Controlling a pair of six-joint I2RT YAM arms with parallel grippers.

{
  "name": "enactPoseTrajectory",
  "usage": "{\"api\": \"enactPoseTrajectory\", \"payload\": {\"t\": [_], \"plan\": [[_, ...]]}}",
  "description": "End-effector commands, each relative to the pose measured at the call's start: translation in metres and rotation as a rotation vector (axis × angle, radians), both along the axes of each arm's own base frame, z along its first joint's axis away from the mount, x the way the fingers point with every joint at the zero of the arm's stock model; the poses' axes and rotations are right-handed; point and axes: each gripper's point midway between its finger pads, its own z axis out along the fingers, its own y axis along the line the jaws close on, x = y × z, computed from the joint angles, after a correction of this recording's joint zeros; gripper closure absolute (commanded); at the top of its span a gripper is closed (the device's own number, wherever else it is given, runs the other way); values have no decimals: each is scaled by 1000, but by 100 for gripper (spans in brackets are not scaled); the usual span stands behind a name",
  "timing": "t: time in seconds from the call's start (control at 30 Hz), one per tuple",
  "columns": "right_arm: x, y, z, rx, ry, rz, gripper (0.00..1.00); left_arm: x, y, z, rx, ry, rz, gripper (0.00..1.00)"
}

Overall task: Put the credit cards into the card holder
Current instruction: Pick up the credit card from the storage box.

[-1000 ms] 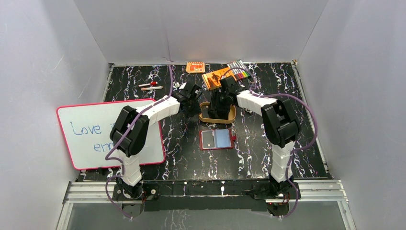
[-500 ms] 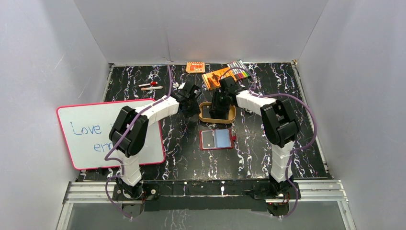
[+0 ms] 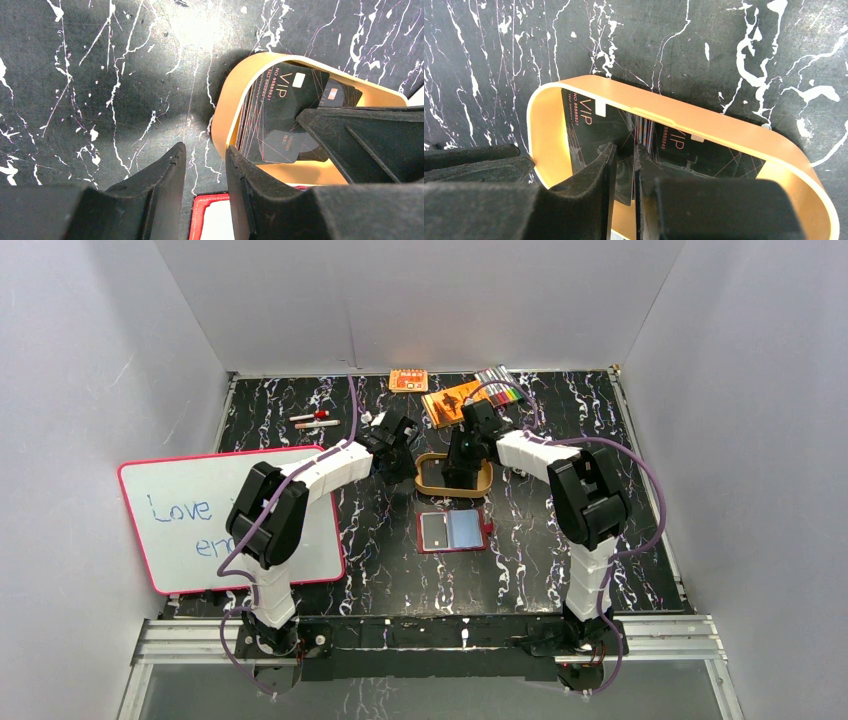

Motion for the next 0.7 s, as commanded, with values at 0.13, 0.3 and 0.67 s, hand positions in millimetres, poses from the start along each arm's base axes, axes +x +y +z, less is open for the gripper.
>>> {"api": "enactPoseTrajectory", "payload": {"t": [0.13,0.3,0.67], "plan": [[-2,-9,14,19,-26,-14,84,1,8,18,-1,-33,11,67],[-3,-11,22,41,-32,-19,90,1,8,18,-4,-33,14,67],[-5,-14,41,116,-39,-23,100,4,8,21,-13,-36,18,68]]}}
